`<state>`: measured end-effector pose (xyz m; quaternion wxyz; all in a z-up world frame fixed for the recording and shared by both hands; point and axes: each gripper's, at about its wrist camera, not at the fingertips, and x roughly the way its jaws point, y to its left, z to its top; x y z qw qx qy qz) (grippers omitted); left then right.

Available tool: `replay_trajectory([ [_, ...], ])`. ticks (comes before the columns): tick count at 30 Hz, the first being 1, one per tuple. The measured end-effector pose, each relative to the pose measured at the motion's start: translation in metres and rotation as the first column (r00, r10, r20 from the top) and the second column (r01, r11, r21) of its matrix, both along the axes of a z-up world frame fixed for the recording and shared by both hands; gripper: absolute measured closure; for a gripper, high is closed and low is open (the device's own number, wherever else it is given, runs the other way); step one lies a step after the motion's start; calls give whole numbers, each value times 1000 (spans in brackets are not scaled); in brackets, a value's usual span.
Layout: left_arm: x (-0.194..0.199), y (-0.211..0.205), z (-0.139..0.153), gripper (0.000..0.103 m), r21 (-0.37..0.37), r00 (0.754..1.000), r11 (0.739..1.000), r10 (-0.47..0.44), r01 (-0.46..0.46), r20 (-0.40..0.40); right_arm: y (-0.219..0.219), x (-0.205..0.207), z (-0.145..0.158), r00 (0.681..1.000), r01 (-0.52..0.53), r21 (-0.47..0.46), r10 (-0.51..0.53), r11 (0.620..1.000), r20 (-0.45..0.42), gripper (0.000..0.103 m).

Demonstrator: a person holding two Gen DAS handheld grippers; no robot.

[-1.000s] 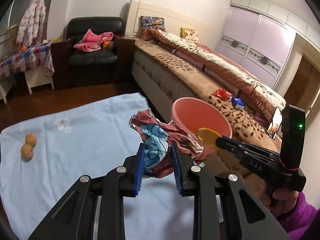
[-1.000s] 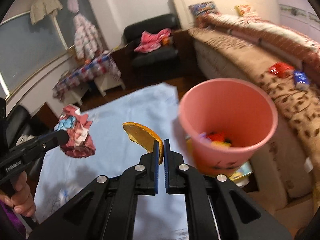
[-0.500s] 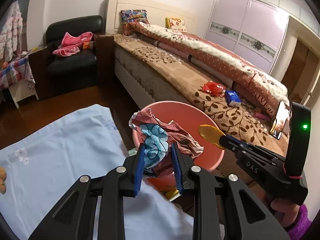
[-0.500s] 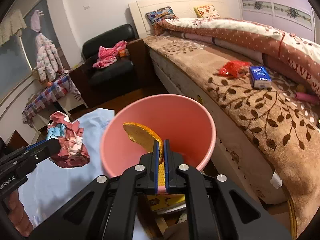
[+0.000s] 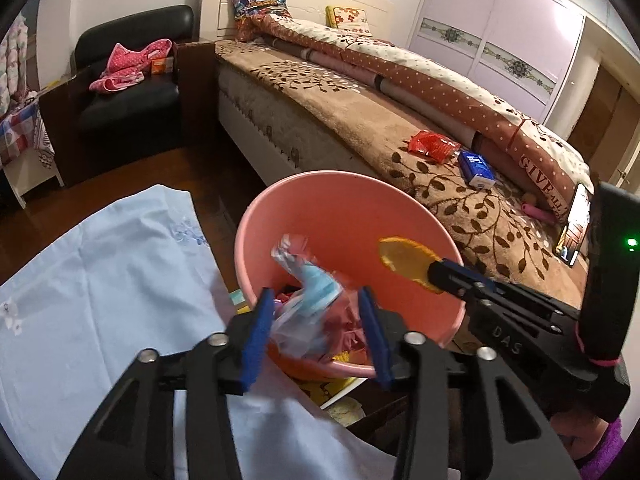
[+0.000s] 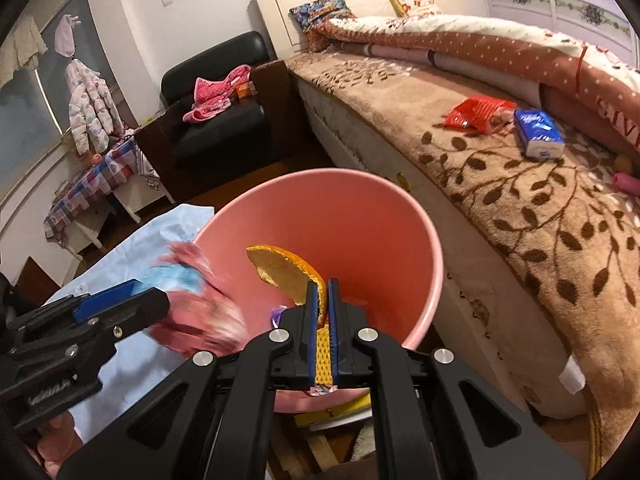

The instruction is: Collect trash

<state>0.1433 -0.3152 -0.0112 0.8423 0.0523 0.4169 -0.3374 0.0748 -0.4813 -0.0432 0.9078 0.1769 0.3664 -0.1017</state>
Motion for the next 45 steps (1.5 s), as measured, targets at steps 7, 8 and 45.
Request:
replay_trajectory([
  [7,-4,7,9,50,-42,1000,999,-2,2,11,1,-4,5,1000,3,9,-3,1000,30,70],
  [8,-6,9,10,50,-46,1000,999,2,-1,13,1,-5,6,1000,2,7,-3,1000,31,70],
  [45,-70,103,26,62,-43,973,980,198,-195,116,112,-67,37,987,-118,-72,124,990,97,56],
])
